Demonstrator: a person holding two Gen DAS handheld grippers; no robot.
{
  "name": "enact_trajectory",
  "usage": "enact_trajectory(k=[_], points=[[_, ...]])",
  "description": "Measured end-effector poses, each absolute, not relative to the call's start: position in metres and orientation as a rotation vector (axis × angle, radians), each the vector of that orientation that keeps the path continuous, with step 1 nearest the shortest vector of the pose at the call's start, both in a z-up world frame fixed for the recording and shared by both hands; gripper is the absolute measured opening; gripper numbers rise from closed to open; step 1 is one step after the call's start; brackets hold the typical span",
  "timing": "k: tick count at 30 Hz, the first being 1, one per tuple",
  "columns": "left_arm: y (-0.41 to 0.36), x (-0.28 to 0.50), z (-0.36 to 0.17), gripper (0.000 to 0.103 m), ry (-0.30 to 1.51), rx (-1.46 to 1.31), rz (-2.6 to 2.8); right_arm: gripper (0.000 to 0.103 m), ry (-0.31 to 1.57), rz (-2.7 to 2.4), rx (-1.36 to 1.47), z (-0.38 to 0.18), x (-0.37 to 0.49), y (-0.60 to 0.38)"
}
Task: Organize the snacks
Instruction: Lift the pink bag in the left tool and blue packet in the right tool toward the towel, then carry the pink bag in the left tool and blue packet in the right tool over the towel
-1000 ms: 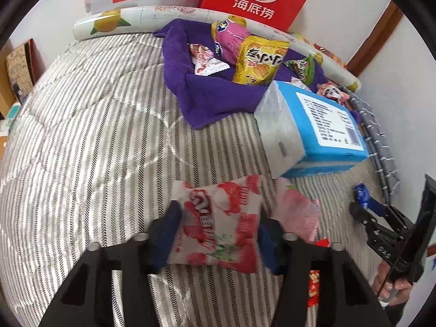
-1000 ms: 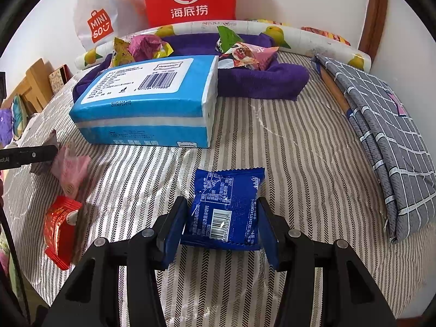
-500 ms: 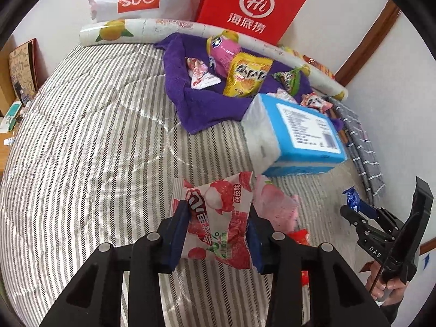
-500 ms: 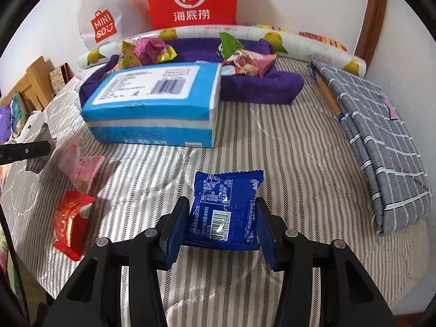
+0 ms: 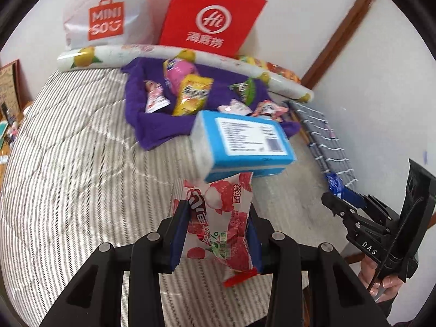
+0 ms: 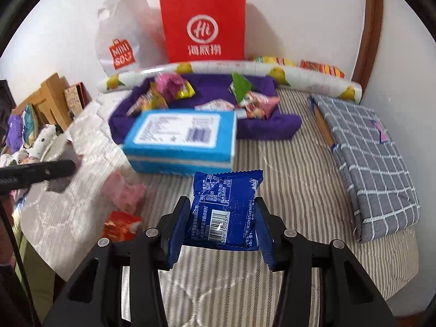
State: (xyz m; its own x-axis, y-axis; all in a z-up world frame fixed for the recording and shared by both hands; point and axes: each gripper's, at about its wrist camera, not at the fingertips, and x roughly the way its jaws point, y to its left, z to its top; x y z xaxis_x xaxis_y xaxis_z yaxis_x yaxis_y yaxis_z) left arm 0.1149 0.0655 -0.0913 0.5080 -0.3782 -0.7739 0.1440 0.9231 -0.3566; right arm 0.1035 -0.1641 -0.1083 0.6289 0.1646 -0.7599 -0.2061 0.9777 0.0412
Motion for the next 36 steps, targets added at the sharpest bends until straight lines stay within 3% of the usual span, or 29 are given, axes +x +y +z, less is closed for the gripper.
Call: enact_trajectory(k=[18, 36], points=[[0.039, 0.14, -0.046, 0.037, 0.928, -0.218, -0.387, 0.045, 0.79, 0.244, 0.003, -0.055, 0.126, -0.155], [0.024, 0.224, -0.031, 0.037, 0.931, -0.211, -0.398, 0.046, 0.785, 0.275, -0.023, -0.034, 0.223, -0.161]])
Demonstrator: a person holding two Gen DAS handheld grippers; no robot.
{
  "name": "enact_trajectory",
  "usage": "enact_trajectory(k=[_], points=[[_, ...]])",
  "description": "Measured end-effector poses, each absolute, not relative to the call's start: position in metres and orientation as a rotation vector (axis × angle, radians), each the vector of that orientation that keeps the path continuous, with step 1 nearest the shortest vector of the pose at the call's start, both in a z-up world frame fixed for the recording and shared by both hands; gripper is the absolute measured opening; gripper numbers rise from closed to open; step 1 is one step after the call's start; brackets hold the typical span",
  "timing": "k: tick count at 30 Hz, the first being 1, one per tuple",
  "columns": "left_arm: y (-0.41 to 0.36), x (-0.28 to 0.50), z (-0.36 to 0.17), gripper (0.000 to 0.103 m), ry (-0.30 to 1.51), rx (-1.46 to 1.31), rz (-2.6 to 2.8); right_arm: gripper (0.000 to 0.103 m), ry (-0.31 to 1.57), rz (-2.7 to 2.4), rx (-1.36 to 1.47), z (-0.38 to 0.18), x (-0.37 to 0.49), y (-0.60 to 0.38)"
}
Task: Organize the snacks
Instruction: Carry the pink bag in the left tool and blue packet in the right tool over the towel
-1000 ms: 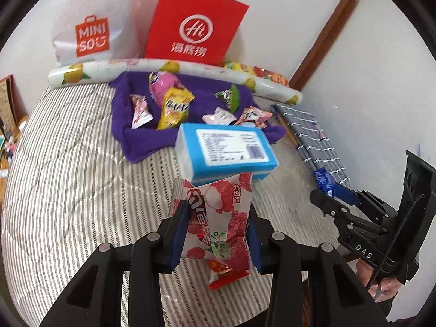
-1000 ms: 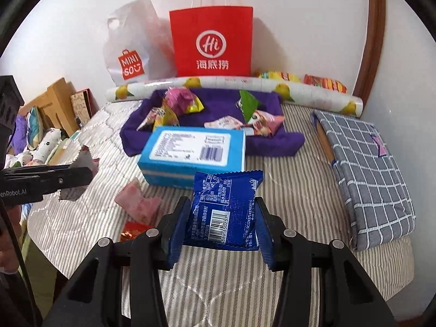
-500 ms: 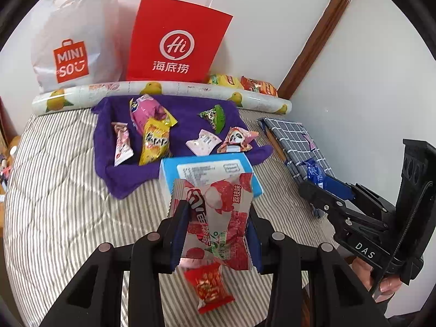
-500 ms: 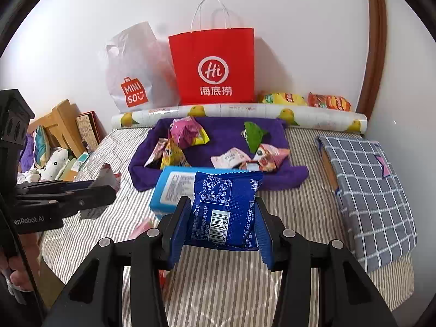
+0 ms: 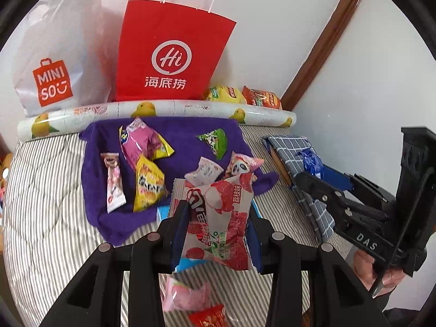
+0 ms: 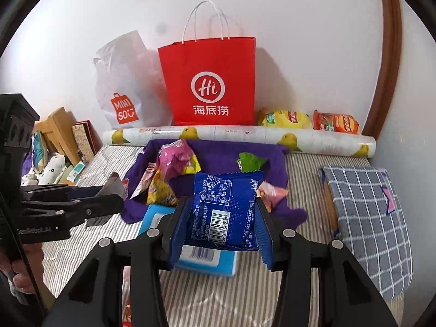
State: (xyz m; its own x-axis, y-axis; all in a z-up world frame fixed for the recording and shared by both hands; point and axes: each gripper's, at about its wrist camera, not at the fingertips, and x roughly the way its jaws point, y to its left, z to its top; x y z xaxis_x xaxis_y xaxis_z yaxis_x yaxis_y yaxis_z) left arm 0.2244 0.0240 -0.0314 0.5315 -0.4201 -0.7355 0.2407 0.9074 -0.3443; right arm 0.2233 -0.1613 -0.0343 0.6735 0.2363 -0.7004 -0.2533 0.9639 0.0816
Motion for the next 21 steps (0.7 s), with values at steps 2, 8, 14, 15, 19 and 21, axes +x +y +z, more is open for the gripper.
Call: enact_trajectory(k=[2, 8, 14, 15, 19, 21], points=[[0.024, 0.234, -0.029, 0.037, 0.928, -0.209, -0.39, 0.046, 0.789, 0.283, -0.019, -0.032, 0.234, -0.163], [0.03, 0.26, -0.024, 0.037, 0.912, -0.212, -0.372, 0.046, 0.792, 0.318, -0.029, -0.03, 0.266, -0.156], [0.041, 0.293, -0.03, 0.037, 0.919, -0.228, -0.331, 0.046, 0.815, 0.353, -0.045, -0.043, 0.299, -0.14], [0.043, 0.298, -0.03, 0.037, 0.917, -0.228, -0.324, 0.046, 0.819, 0.354, -0.044, -0.044, 0.304, -0.139], [0.053, 0.318, -0.032, 0.037, 0.909, -0.23, -0.286, 0.046, 0.831, 0.361, -0.031, -0.046, 0.33, -0.135], [0.056, 0.327, -0.033, 0.037, 0.908, -0.237, -0.279, 0.046, 0.823, 0.363, -0.029, -0.045, 0.341, -0.134]])
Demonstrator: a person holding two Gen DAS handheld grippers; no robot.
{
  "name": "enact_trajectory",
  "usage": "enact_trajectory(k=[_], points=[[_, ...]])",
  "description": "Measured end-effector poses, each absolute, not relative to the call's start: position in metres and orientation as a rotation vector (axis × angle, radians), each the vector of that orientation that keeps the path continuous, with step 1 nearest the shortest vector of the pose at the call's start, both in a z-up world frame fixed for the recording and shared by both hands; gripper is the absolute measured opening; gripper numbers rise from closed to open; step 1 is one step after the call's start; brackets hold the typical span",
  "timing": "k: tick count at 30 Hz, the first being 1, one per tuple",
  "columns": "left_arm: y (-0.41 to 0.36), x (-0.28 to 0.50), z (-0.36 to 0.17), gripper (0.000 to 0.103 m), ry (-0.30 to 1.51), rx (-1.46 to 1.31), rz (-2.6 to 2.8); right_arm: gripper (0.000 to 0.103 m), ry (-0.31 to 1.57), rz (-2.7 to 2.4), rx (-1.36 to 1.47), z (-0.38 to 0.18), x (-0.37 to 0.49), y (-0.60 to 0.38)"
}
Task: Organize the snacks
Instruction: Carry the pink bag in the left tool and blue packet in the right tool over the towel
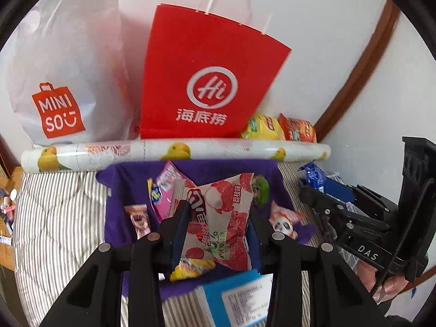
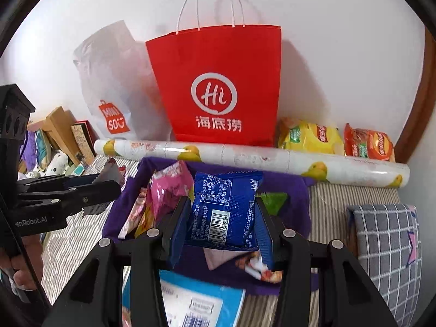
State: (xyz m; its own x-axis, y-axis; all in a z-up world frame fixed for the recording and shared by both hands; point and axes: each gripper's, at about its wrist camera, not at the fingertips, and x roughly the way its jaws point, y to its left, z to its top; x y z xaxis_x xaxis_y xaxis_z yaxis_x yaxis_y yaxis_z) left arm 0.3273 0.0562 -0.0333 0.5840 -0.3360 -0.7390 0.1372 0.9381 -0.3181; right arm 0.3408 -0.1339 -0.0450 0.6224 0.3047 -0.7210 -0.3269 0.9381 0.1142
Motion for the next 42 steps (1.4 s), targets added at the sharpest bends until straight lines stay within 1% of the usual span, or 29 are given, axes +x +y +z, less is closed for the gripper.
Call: enact_trajectory(k=[8, 17, 27, 42], points=[[0.062, 0.356, -0.049, 0.037, 0.906, -0.26, -0.271, 0.046, 0.815, 0.348, 0.005, -0.053, 0.372, -0.137], [0.073, 0.378, -0.073, 0.037, 0.935, -0.283, -0.253, 0.046, 0.922, 0.371, -0.043, -0.094, 0.392, -0.124], [0.087, 0.386, -0.084, 0.037, 0.96, -0.31, -0.241, 0.046, 1.033, 0.441, -0.09, -0.135, 0.399, -0.096], [0.091, 0.39, -0.094, 0.037, 1.005, -0.315, -0.218, 0.047, 1.12, 0.454, -0.14, -0.163, 0.404, -0.085]])
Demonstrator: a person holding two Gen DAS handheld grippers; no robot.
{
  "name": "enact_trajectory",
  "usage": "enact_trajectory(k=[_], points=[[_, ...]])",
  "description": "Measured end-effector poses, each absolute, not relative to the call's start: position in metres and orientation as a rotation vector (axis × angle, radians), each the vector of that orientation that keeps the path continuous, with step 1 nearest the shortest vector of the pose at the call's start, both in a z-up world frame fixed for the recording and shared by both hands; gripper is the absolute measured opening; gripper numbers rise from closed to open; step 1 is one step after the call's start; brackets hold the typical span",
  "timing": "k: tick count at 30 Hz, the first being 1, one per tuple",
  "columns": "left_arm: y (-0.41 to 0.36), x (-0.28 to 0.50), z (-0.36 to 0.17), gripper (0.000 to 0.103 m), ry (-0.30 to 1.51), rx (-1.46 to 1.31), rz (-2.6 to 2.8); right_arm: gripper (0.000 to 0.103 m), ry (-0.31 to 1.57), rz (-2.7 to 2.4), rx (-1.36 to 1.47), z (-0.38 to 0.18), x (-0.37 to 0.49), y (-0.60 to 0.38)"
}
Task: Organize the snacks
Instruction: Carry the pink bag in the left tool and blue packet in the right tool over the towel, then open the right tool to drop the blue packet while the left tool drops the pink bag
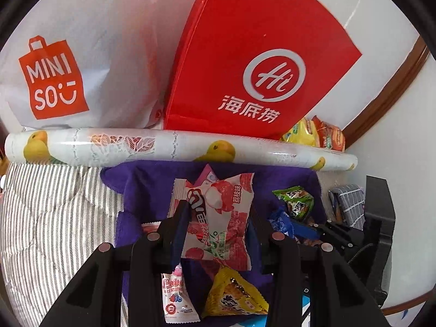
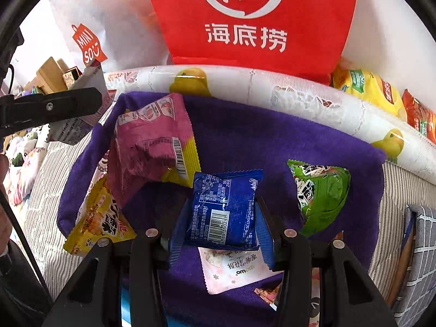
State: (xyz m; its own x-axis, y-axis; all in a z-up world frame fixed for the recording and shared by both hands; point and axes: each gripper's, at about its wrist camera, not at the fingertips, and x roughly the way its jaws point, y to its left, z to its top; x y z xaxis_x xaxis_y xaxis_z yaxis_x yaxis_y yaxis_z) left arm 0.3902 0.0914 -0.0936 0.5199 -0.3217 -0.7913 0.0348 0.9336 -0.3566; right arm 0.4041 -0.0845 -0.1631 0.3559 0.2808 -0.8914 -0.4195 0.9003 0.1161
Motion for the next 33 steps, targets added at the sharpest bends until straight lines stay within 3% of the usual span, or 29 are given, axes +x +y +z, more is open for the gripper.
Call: enact_trajectory(k=[7, 11, 28, 33], points=[[0.103, 0.396, -0.11, 0.037, 1.078, -0.333, -0.147, 0.05, 1.146, 0.465, -0.153, -0.167, 0.404, -0.079], [0.105, 0.397, -0.113, 0.037, 1.092, -0.34, -0.145, 0.066, 1.12, 0.472, -0.13, -0.157, 0.404, -0.083], [0.101, 0.401, -0.124, 0.038, 1.162, -0.335, -0.145, 0.069, 1.043, 0.393, -0.062, -0.109, 0.401, -0.11], [0.098, 0.399, -0.115, 0.052, 1.151, -0.317, -0.163, 0.077, 1.021, 0.395, -0.012, -0.101, 0.398, -0.113]])
